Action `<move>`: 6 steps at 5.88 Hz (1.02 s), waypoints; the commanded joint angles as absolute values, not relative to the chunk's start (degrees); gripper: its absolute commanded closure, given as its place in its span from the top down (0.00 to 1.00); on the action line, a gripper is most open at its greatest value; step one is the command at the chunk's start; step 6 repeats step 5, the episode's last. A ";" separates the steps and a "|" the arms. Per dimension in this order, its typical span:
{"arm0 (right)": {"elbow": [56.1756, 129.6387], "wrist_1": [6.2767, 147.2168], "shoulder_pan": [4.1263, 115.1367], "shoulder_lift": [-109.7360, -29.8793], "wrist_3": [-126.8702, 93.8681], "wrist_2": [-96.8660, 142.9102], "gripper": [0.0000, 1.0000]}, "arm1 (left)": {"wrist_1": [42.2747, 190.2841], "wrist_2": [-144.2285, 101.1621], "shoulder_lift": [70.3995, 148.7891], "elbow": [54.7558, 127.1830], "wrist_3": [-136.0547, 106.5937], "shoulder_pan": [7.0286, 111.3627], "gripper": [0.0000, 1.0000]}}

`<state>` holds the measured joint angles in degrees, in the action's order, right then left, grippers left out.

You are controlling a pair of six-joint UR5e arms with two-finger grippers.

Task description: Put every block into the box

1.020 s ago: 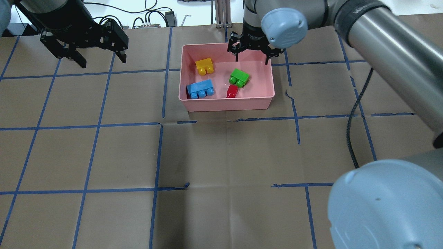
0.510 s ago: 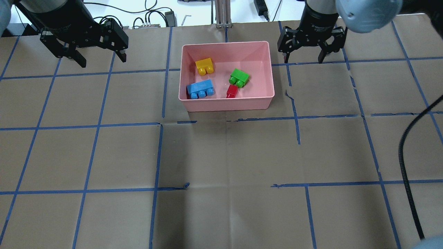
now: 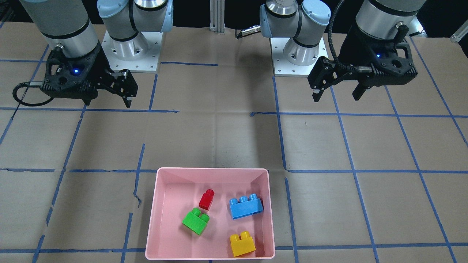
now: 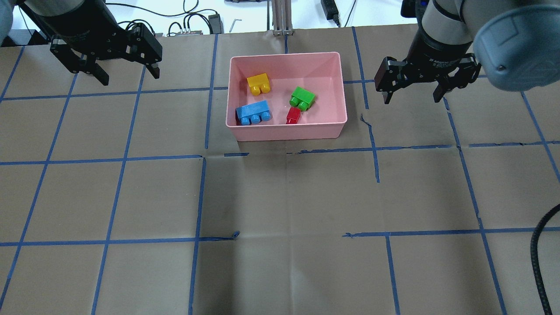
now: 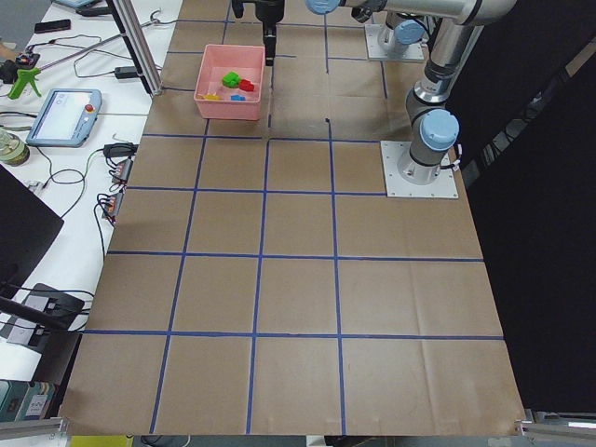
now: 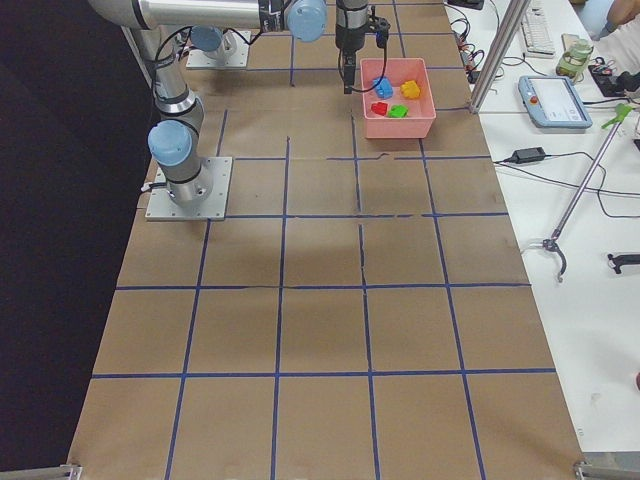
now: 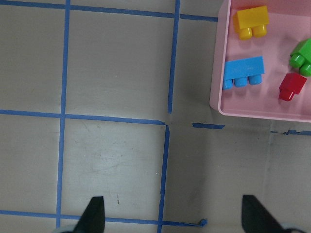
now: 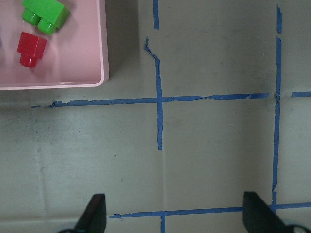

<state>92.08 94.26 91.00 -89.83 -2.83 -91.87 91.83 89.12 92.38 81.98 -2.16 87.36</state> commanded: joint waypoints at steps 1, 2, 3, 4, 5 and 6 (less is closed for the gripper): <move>91.93 93.61 93.15 -90.26 -3.95 -92.20 0.99 | 91.85 89.12 92.37 82.00 -2.20 87.45 0.99; 91.93 93.52 93.25 -90.09 -5.61 -91.76 0.99 | 91.76 89.12 92.55 82.00 -2.20 87.54 0.99; 91.85 93.52 92.64 -89.91 -5.28 -91.50 0.99 | 91.76 89.21 92.37 82.26 -2.20 87.54 0.99; 91.93 93.60 92.46 -89.83 -4.84 -91.41 0.99 | 91.76 89.21 92.55 82.09 -2.20 87.54 0.99; 91.93 93.69 92.37 -89.82 -4.75 -91.49 0.99 | 91.76 89.21 92.37 82.26 -2.20 87.54 0.99; 91.93 93.69 92.37 -89.82 -4.75 -91.49 0.99 | 91.76 89.21 92.37 82.26 -2.20 87.54 0.99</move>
